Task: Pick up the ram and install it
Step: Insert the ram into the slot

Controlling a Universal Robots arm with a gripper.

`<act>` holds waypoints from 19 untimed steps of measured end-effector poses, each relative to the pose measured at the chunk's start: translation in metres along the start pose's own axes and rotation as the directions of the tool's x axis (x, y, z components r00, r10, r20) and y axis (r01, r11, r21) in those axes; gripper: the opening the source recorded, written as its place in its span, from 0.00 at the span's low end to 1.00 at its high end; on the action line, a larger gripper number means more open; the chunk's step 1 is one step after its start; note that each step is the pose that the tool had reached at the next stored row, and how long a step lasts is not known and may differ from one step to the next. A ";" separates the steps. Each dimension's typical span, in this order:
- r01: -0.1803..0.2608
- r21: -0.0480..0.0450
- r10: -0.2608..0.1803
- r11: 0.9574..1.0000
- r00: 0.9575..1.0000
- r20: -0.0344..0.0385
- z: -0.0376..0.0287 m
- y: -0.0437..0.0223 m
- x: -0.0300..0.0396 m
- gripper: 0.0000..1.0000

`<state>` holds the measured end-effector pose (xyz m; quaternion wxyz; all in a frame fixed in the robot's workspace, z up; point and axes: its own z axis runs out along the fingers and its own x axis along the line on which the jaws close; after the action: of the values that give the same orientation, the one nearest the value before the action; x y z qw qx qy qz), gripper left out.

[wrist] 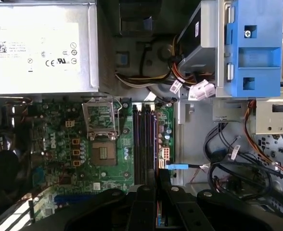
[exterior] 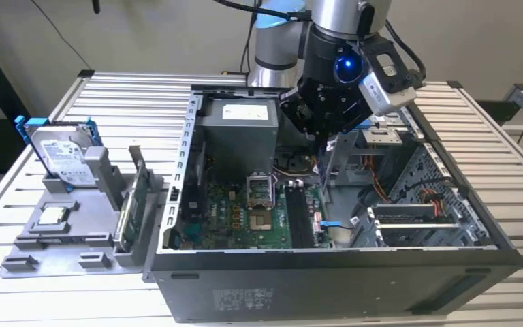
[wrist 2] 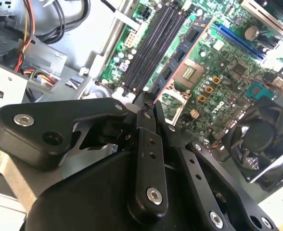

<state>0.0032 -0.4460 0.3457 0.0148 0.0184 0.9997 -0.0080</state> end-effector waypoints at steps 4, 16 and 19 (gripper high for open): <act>0.009 0.005 -0.009 1.000 1.000 0.000 0.0051 0.0001 0.0002 0.14; 0.014 0.011 -0.014 1.000 1.000 -0.003 0.0234 0.0004 0.0007 0.14; 0.014 0.011 -0.014 1.000 1.000 -0.003 0.0283 0.0005 0.0008 0.14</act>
<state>0.0032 -0.4459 0.3174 0.0130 0.0117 0.9998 -0.0134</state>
